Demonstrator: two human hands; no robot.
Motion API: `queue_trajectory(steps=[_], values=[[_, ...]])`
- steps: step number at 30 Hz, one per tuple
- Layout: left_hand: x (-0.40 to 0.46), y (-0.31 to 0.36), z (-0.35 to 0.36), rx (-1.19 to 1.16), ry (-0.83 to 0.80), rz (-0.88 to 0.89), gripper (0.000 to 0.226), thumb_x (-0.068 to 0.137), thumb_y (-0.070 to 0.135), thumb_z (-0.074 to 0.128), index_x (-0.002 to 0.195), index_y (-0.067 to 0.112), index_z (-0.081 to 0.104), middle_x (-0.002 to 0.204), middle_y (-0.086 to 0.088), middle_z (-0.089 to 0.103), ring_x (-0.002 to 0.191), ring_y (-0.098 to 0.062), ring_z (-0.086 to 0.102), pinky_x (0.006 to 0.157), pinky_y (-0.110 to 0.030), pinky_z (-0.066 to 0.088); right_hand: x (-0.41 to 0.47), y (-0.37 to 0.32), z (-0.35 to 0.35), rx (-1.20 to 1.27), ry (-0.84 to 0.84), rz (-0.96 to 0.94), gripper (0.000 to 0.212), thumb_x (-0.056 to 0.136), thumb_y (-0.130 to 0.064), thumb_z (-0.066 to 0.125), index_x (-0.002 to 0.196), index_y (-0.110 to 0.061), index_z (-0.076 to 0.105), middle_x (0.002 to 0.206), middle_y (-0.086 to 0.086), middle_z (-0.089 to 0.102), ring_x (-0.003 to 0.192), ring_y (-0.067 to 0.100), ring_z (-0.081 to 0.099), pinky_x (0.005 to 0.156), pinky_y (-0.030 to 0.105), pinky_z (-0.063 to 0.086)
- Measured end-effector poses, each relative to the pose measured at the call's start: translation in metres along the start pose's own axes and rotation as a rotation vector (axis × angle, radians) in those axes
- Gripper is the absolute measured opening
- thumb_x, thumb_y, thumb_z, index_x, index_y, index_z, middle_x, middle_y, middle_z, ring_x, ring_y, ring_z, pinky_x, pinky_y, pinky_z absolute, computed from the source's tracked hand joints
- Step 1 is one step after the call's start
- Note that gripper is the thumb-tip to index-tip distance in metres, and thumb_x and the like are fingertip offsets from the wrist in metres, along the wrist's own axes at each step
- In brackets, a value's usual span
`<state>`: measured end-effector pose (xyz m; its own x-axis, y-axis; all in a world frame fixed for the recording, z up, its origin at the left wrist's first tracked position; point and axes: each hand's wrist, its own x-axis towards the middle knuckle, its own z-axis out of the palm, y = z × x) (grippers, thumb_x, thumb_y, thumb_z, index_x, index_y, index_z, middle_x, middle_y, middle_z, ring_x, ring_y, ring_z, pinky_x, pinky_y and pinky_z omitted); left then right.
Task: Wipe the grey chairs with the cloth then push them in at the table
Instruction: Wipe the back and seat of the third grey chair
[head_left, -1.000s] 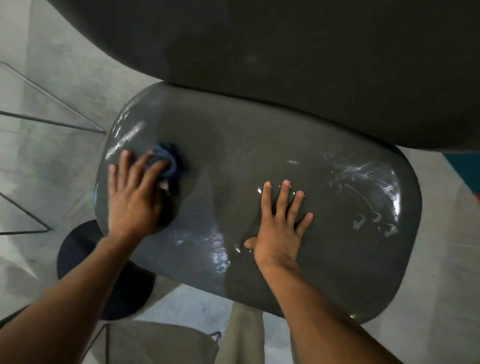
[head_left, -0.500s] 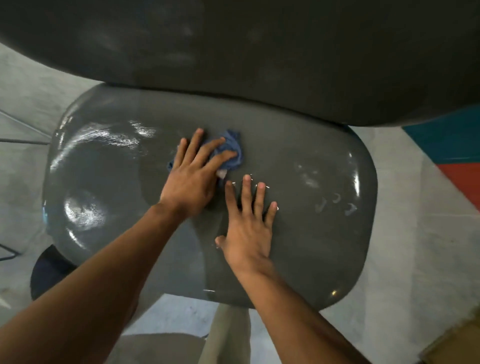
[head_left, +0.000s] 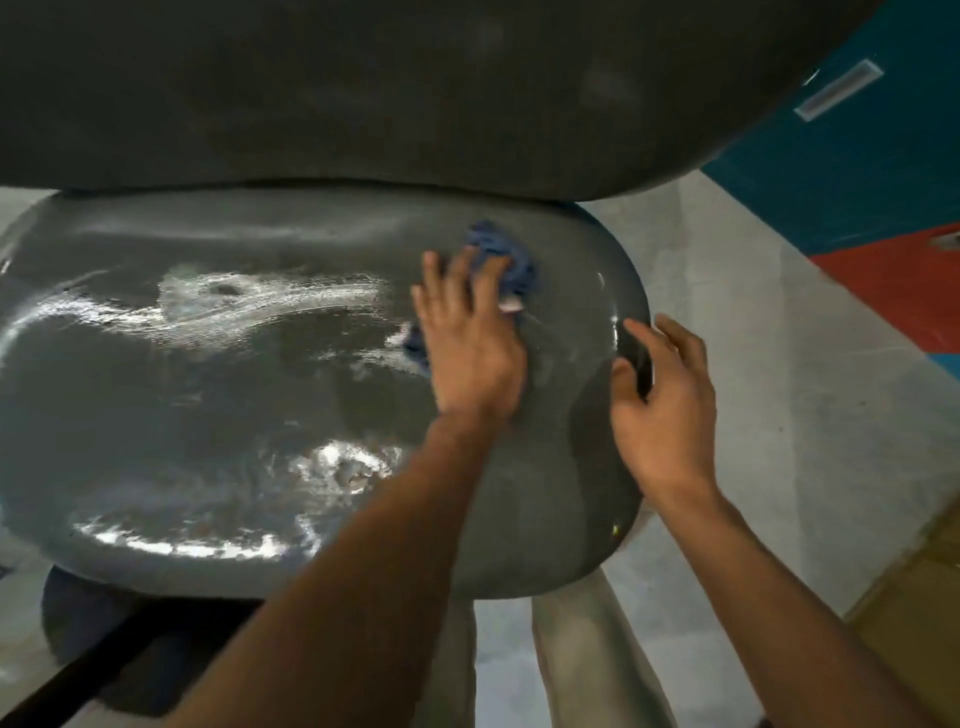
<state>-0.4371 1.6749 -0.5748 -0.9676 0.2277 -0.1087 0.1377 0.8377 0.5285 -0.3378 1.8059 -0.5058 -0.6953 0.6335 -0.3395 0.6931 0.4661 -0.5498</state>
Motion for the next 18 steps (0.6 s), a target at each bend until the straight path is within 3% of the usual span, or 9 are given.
queue_trajectory(steps=[4, 8, 10, 14, 16, 18], values=[[-0.077, 0.035, 0.015, -0.01, -0.168, 0.259, 0.053, 0.089, 0.015, 0.056, 0.142, 0.018, 0.055, 0.157, -0.01, 0.042, 0.156, -0.04, 0.017, 0.122, -0.062, 0.019, 0.009, 0.006, -0.004, 0.099, 0.044, 0.045, 0.04, 0.096, -0.005, 0.053, 0.134, -0.014, 0.063, 0.133, 0.009, 0.061, 0.119, 0.024, 0.061, 0.104, 0.043, 0.049], [-0.144, -0.046, -0.031, 0.224, -0.367, 0.497, 0.061, 0.086, 0.031, 0.069, 0.143, 0.03, 0.05, 0.162, -0.003, 0.04, 0.157, -0.039, 0.013, 0.125, -0.061, 0.015, 0.006, 0.004, -0.008, 0.082, -0.016, 0.095, 0.043, 0.096, -0.005, 0.054, 0.138, -0.014, 0.061, 0.135, 0.009, 0.059, 0.121, 0.025, 0.06, 0.106, 0.042, 0.048], [-0.145, -0.098, -0.063, 0.307, -0.336, 0.384, 0.056, 0.091, 0.037, 0.058, 0.145, 0.029, 0.045, 0.159, -0.01, 0.043, 0.156, -0.04, 0.012, 0.124, -0.063, 0.013, 0.004, 0.004, -0.007, 0.065, -0.038, 0.11, 0.045, 0.094, -0.006, 0.056, 0.139, -0.014, 0.06, 0.137, 0.008, 0.057, 0.121, 0.026, 0.061, 0.106, 0.041, 0.049], [-0.085, -0.118, -0.081, 0.241, -0.119, -0.248, 0.063, 0.091, 0.038, 0.036, 0.149, 0.016, 0.044, 0.161, -0.018, 0.035, 0.155, -0.045, 0.009, 0.123, -0.064, 0.012, 0.007, 0.008, -0.006, 0.049, -0.027, 0.138, 0.046, 0.094, -0.006, 0.055, 0.138, -0.016, 0.061, 0.135, 0.006, 0.059, 0.118, 0.023, 0.061, 0.102, 0.028, 0.044], [-0.051, -0.08, -0.054, 0.169, -0.024, -0.297, 0.059, 0.093, 0.032, 0.038, 0.147, 0.011, 0.048, 0.16, -0.02, 0.037, 0.152, -0.05, 0.016, 0.122, -0.063, 0.018, 0.008, 0.009, -0.006, 0.067, -0.021, 0.163, 0.045, 0.095, -0.005, 0.053, 0.138, -0.015, 0.062, 0.134, 0.006, 0.06, 0.118, 0.023, 0.061, 0.1, 0.022, 0.04], [-0.04, -0.032, -0.02, 0.087, -0.007, -0.151, 0.053, 0.093, 0.026, 0.043, 0.143, 0.01, 0.052, 0.156, -0.021, 0.041, 0.149, -0.052, 0.023, 0.12, -0.062, 0.024, 0.009, 0.009, -0.007, 0.076, -0.017, 0.166, 0.046, 0.094, -0.004, 0.052, 0.138, -0.014, 0.062, 0.133, 0.007, 0.061, 0.118, 0.024, 0.062, 0.102, 0.025, 0.041]])
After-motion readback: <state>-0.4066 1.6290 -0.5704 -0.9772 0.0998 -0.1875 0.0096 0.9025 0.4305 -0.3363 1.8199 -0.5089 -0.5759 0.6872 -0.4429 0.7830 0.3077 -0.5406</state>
